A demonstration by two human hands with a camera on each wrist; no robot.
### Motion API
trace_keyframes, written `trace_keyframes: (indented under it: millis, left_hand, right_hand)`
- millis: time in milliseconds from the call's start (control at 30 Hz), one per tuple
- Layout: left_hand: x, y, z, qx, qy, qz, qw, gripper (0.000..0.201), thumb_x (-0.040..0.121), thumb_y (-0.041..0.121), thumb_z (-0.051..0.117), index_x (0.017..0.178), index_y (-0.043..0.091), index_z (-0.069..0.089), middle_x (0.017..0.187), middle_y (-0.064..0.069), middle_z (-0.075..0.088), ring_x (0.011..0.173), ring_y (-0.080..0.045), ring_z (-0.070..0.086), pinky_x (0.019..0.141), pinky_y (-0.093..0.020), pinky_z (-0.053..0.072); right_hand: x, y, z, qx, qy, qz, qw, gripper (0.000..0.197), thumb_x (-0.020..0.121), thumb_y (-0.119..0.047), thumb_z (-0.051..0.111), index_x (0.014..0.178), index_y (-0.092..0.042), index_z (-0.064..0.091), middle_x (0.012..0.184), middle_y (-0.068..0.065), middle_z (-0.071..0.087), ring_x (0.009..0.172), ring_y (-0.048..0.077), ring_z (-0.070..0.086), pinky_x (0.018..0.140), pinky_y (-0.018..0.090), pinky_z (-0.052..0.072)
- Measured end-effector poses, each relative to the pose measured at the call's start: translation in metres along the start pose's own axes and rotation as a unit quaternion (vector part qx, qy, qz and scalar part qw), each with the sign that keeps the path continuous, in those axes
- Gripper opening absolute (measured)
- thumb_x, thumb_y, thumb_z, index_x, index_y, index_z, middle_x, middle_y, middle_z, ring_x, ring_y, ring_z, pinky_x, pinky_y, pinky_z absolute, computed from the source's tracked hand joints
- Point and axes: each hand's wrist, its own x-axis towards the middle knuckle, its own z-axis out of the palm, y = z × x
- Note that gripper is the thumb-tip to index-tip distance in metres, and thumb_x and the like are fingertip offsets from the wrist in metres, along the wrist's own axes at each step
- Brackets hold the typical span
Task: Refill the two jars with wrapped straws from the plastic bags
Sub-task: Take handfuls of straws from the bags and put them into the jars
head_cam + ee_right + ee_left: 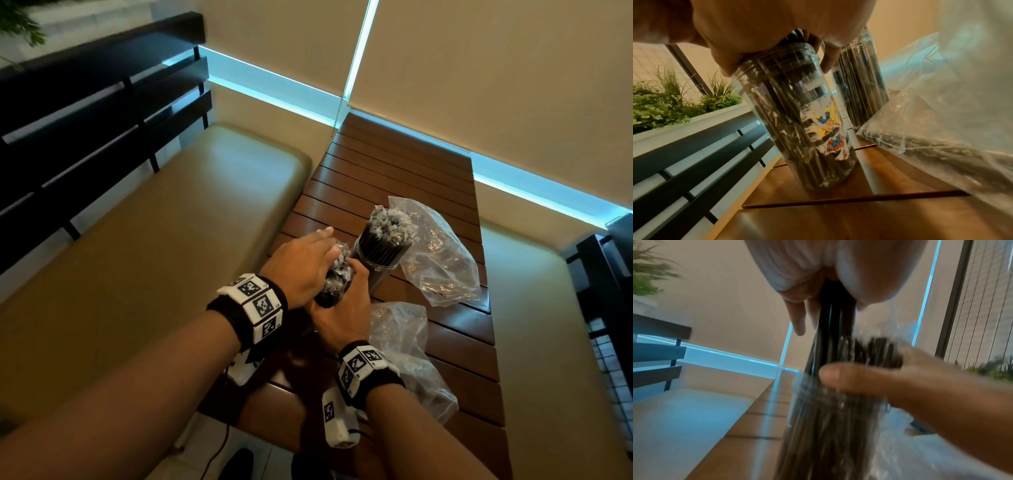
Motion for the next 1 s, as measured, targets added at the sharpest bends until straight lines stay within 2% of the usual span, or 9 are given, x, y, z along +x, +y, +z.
trace_keyframes:
  millis: [267,400,500,567,600,667,800,933,1000]
  left_hand:
    - [-0.002,0.0,-0.008,0.101,-0.08,-0.039,0.991,0.065,0.102,0.052,0.013,0.156,0.015,0.014,0.164,0.001,0.01,0.151,-0.016,0.008,0.12,-0.047,0.019]
    - [-0.02,-0.006,0.011,0.064,-0.097,-0.066,0.991,0.073,0.098,0.06,0.013,0.156,0.02,-0.007,0.164,0.002,0.009,0.148,-0.019,0.021,0.116,-0.051,0.027]
    - [-0.012,-0.003,0.004,-0.074,-0.098,-0.116,0.986,0.074,0.095,0.065,0.011,0.155,0.028,-0.013,0.156,0.0,0.035,0.135,-0.021,0.044,0.108,-0.044,0.036]
    - [-0.005,-0.005,0.0,-0.201,-0.064,-0.19,0.959,0.067,0.098,0.061,0.011,0.156,0.033,-0.007,0.136,0.0,0.056,0.117,-0.02,0.057,0.1,-0.034,0.04]
    - [-0.005,-0.006,0.002,-0.222,-0.055,-0.21,0.951,0.063,0.1,0.059,0.012,0.156,0.035,-0.001,0.139,-0.005,0.055,0.122,-0.025,0.055,0.103,-0.036,0.038]
    - [-0.009,-0.009,0.011,-0.19,-0.05,-0.202,0.96,0.057,0.102,0.053,0.016,0.156,0.033,0.015,0.148,-0.015,0.046,0.133,-0.032,0.047,0.109,-0.038,0.035]
    - [-0.008,-0.017,0.019,-0.173,-0.029,-0.177,0.969,0.051,0.103,0.048,0.02,0.145,0.028,0.041,0.134,-0.017,0.059,0.121,-0.032,0.057,0.1,-0.034,0.044]
    - [-0.004,-0.013,0.007,-0.217,-0.039,-0.209,0.953,0.049,0.096,0.063,0.035,0.122,0.028,0.059,0.117,-0.002,0.066,0.106,-0.021,0.061,0.085,-0.027,0.042]
    - [-0.007,-0.01,0.01,-0.199,-0.009,-0.217,0.956,0.044,0.091,0.063,0.047,0.111,0.027,0.063,0.103,0.005,0.069,0.094,-0.016,0.064,0.078,-0.026,0.046]
  right_hand:
    - [0.005,-0.001,-0.01,-0.009,-0.042,0.001,0.999,0.088,0.059,-0.051,0.085,0.128,-0.035,0.033,0.123,-0.013,0.054,0.106,0.002,0.058,0.089,0.02,0.049]
    - [-0.001,0.001,-0.013,-0.012,-0.049,0.006,0.999,0.083,0.065,-0.042,0.083,0.132,-0.034,0.033,0.117,-0.02,0.055,0.102,-0.006,0.058,0.088,0.018,0.051]
    - [0.0,-0.001,-0.02,-0.008,-0.066,0.01,0.998,0.084,0.064,-0.046,0.083,0.13,-0.038,0.033,0.113,-0.023,0.056,0.099,-0.01,0.058,0.085,0.013,0.047]
    - [0.001,-0.003,-0.021,-0.02,-0.082,0.009,0.996,0.084,0.062,-0.05,0.083,0.129,-0.039,0.033,0.116,-0.018,0.059,0.101,-0.002,0.06,0.087,0.018,0.05]
    - [0.0,-0.004,-0.021,-0.023,-0.09,0.01,0.996,0.083,0.062,-0.05,0.083,0.129,-0.038,0.034,0.114,-0.019,0.059,0.102,-0.001,0.06,0.087,0.018,0.05]
    - [-0.001,-0.005,-0.02,-0.023,-0.093,0.009,0.995,0.081,0.064,-0.046,0.084,0.128,-0.037,0.036,0.107,-0.024,0.059,0.098,-0.004,0.06,0.085,0.016,0.05]
    - [0.0,-0.001,-0.021,-0.022,-0.097,0.015,0.995,0.073,0.069,-0.036,0.085,0.126,-0.034,0.04,0.102,-0.019,0.064,0.095,-0.002,0.064,0.085,0.023,0.055]
    - [0.002,-0.007,-0.03,0.022,-0.173,0.003,0.985,0.075,0.074,-0.022,0.081,0.131,-0.037,0.034,0.113,-0.017,0.062,0.102,-0.007,0.061,0.087,0.011,0.048]
    - [0.002,-0.011,-0.032,0.092,-0.236,0.02,0.967,0.071,0.078,-0.015,0.072,0.135,-0.033,0.034,0.116,-0.013,0.062,0.106,-0.004,0.061,0.09,0.015,0.048]
